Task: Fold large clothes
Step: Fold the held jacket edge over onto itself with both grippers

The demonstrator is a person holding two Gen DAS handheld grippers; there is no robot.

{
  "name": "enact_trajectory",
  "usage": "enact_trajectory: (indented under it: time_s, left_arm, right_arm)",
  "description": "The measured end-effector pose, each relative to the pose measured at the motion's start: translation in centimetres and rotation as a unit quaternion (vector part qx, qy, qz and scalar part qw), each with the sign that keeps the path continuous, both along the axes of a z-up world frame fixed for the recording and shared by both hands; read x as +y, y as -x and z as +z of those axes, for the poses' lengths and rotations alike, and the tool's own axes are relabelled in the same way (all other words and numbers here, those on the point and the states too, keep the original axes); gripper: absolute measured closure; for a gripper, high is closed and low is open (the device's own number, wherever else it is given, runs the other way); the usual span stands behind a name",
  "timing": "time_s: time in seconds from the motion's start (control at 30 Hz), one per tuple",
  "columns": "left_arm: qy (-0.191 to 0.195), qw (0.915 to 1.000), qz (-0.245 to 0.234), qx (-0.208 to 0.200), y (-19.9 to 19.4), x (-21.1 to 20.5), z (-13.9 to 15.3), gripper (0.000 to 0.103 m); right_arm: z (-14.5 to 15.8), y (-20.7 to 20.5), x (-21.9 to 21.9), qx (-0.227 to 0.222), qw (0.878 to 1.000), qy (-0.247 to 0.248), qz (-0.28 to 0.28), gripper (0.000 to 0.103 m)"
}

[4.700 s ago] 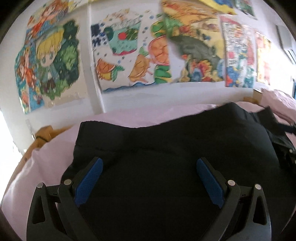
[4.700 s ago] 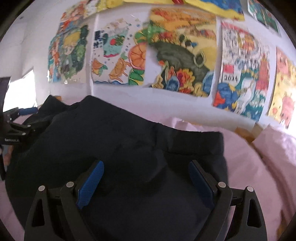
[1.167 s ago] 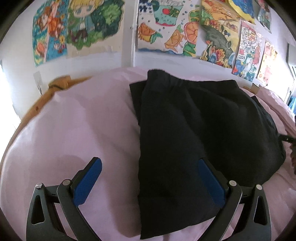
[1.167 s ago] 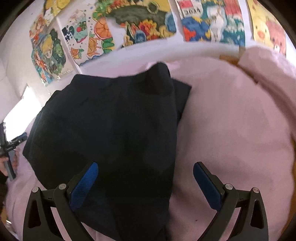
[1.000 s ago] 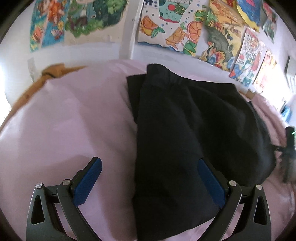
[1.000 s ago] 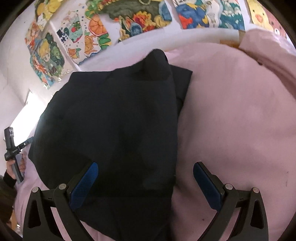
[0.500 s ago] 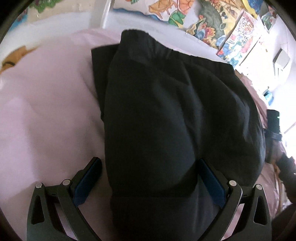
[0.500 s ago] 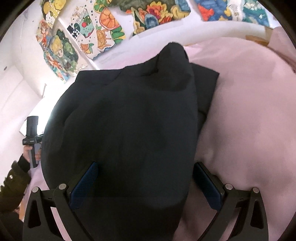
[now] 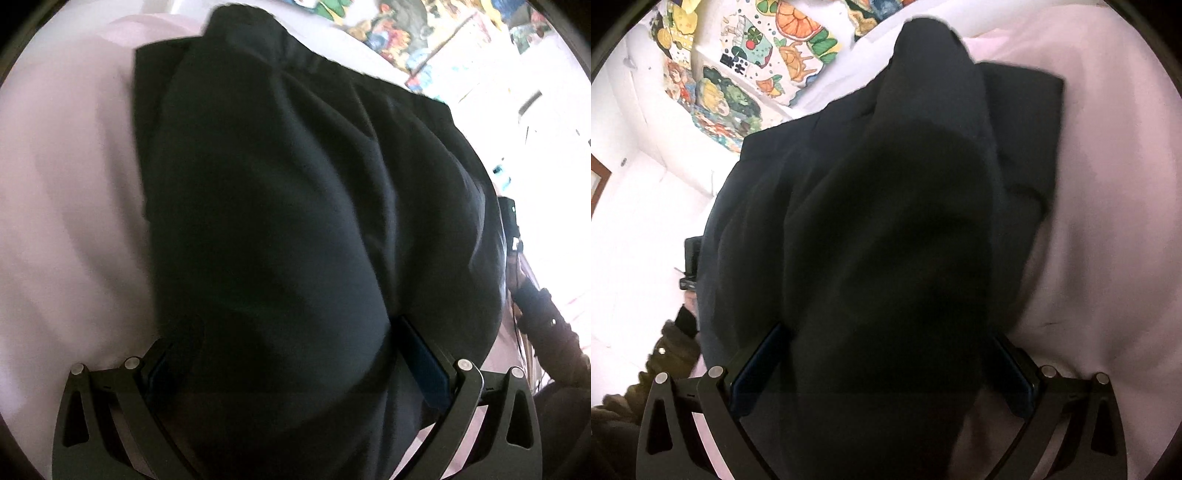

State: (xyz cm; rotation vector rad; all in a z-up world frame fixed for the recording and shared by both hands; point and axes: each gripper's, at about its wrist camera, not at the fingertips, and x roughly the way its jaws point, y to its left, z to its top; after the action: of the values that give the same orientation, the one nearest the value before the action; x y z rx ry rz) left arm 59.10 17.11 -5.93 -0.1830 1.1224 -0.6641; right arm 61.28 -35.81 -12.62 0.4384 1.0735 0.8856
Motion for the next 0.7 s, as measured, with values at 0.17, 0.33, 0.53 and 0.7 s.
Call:
enact_trajectory:
  time_s: [0.17, 0.33, 0.53, 0.7]
  left_arm:
    - [-0.007, 0.9998, 0.018, 0.002, 0.5, 0.3, 0.6, 0.004]
    - [0.012, 0.9972, 0.072, 0.016, 1.1, 1.1, 1.5, 0.026]
    - [0.009, 0.9898, 0.142, 0.0, 2.9, 1.5, 4.1, 0.059]
    - [-0.044, 0.9853, 0.163, -0.03, 4.2, -2.4, 7.1, 0.081]
  right_arm:
    - [0.2, 0.2, 0.5, 0.003, 1.0, 0.01, -0.006, 0.011]
    - [0.8, 0.7, 0.9, -0.004, 0.999, 0.021, -0.024, 0.031]
    - [2.2, 2.4, 1.3, -0.018, 0.997, 0.039, -0.062, 0.06]
    - [4.4, 4.3, 1.5, -0.03, 0.994, 0.044, -0.097, 0.076]
